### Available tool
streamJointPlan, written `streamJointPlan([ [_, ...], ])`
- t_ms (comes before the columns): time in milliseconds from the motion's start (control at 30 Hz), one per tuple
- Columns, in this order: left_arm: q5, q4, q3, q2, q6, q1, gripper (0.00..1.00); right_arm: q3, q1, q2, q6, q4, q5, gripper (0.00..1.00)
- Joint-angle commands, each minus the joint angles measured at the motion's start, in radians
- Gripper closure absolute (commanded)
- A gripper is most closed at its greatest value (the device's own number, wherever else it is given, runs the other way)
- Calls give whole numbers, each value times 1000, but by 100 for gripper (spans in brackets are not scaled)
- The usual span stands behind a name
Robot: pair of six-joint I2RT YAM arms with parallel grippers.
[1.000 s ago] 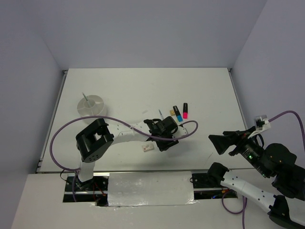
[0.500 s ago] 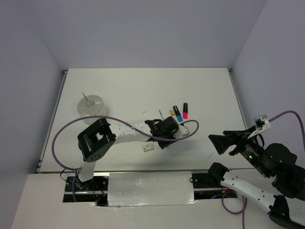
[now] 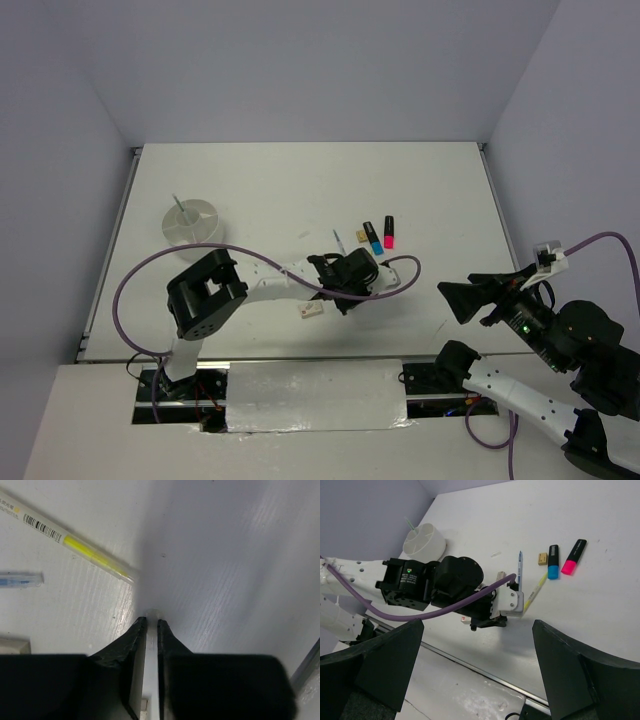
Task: Sort the stationery into containers
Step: Close the pen cap on the pen.
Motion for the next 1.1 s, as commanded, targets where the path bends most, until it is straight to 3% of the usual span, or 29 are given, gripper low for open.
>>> streamJointPlan([
  [0, -2, -14, -18, 54, -3, -16, 82, 1, -1, -8, -18, 47, -1, 2],
  [100, -9, -15, -30, 54, -12, -19, 96, 0, -1, -6, -16, 48, -1, 2],
  [167, -14, -3, -47, 37, -27, -20, 100, 0, -2, -8, -15, 48, 2, 2],
  [467, -70, 109, -115, -255, -144, -10, 100, -6, -1, -24, -4, 70, 37, 2],
  [633, 14, 165, -116, -434, -201, 24, 100, -65, -1, 55, 20, 145, 36, 0],
  [833, 152, 415, -286, -728, -250, 27, 100, -94, -1, 103, 181, 307, -24, 0],
  [1067, 254, 481, -343, -936, -250, 30, 100, -254, -1, 80, 451, 582, -207, 0],
])
